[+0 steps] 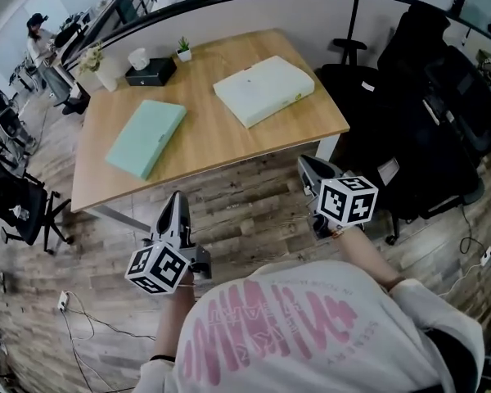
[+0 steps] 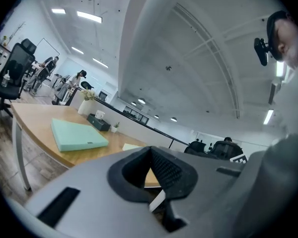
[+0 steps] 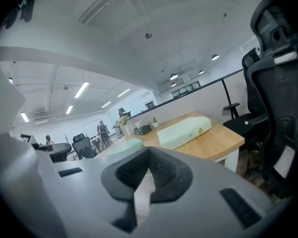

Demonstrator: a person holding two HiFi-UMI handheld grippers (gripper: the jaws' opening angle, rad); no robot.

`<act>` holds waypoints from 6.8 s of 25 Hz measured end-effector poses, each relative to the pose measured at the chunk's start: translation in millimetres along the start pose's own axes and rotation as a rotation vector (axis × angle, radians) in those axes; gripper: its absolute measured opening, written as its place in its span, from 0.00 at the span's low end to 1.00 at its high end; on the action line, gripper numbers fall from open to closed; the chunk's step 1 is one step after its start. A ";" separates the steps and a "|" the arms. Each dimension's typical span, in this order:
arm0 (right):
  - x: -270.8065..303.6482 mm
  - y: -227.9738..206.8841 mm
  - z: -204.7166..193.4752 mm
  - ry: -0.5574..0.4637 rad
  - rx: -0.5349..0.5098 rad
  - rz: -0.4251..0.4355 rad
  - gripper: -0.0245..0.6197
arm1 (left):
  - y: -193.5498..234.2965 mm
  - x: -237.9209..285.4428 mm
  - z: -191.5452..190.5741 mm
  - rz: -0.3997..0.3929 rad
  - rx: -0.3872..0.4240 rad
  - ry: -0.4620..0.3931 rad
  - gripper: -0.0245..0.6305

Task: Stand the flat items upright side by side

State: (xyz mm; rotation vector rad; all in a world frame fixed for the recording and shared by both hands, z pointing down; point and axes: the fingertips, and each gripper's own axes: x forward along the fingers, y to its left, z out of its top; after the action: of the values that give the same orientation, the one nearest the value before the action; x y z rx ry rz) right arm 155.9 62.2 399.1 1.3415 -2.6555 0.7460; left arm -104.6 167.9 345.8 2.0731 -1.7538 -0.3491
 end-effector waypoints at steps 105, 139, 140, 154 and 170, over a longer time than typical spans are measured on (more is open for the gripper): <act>419.0 -208.9 167.4 0.274 -0.216 0.042 0.95 | 75.7 577.8 -11.0 -0.193 0.324 0.431 0.64; 391.1 -163.8 232.7 -0.009 -0.482 0.118 0.95 | 63.6 526.0 -14.5 -0.088 0.585 0.372 0.52; 390.8 -163.0 232.5 -0.002 -0.488 0.118 0.95 | 64.1 524.2 -14.2 -0.084 0.598 0.367 0.52; 384.7 -157.2 245.6 0.019 -0.428 0.119 0.95 | 47.7 513.4 3.5 -0.109 0.711 0.384 0.55; 339.4 -164.5 179.2 0.061 0.026 -0.113 0.95 | 80.2 408.3 16.5 -0.238 0.373 0.413 0.53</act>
State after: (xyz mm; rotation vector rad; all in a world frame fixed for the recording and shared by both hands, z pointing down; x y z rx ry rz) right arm 101.0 -351.8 399.3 1.4369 -2.5084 0.7965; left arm -108.5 -245.7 394.6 2.4002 -1.4060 0.3506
